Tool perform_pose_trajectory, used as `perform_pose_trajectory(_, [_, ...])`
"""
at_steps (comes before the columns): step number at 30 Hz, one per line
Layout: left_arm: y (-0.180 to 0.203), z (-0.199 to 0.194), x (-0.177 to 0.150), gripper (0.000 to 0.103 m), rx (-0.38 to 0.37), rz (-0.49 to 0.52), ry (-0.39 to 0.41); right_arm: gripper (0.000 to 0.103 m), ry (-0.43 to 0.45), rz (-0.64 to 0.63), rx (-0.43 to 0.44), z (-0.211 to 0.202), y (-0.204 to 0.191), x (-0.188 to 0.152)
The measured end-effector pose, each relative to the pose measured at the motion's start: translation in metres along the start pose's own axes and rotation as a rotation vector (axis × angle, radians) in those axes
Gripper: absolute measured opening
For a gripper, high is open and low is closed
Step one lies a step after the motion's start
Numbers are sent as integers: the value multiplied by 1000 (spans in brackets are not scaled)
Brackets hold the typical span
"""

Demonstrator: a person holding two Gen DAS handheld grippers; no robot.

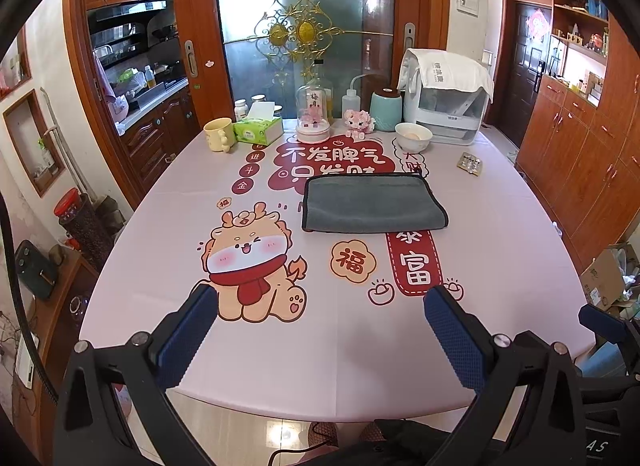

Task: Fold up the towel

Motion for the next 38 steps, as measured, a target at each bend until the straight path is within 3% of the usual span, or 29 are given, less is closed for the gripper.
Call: perform_pose_trajectory(38, [3,1,-3,103,-3,2,-6,103,-10,-1,2,-1,1,-4])
Point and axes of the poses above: each gripper's, at about its wrist camera, not at the fingertips, and z roughly the way its jaws point, y to its right, x to its top, the point moved 9 cm from there along z, roughly the way its jaws point, and after that the axes turned 11 degrees about -x, right-handed, at the moved point
